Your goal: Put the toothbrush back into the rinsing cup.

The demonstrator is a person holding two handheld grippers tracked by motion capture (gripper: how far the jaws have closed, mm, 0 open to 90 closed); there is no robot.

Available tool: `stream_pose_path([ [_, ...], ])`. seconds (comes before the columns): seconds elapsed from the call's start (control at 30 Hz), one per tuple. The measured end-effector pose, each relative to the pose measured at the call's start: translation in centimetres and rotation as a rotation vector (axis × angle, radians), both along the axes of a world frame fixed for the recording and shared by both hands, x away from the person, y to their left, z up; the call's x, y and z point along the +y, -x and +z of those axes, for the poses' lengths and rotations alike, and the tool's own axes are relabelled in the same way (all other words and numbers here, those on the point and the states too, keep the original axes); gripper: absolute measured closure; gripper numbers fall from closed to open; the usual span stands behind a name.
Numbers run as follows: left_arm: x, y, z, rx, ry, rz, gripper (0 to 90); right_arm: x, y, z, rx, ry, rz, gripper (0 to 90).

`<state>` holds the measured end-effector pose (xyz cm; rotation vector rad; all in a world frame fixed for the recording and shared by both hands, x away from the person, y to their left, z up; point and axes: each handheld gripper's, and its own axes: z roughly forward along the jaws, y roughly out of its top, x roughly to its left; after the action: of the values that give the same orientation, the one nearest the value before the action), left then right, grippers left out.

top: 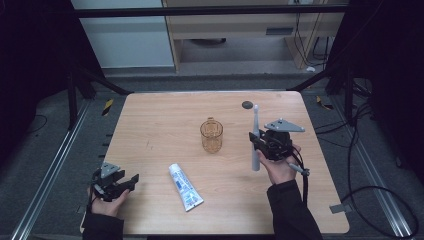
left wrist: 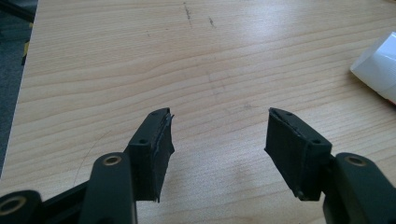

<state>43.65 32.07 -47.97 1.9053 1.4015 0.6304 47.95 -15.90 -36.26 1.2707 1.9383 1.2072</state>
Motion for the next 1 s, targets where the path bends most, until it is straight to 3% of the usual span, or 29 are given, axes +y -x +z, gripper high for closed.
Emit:
stream_pose_path([
  [0.33,0.0,0.0,0.0,-0.004,0.0,0.001,40.0,0.9,-0.3,0.7,-0.137,-0.112,-0.022,68.2],
  [0.5,0.0,0.0,0.1,-0.008,0.0,0.001,40.0,1.6,-0.8,0.7,-0.193,-0.145,-0.041,68.2],
  [0.8,0.0,0.0,0.1,-0.012,0.003,0.002,40.0,2.9,-2.3,0.8,-0.242,-0.177,-0.048,68.2],
  [1.0,0.0,0.0,0.1,-0.012,0.004,0.0,40.1,3.8,-3.6,1.5,-0.299,-0.203,-0.058,68.2],
])
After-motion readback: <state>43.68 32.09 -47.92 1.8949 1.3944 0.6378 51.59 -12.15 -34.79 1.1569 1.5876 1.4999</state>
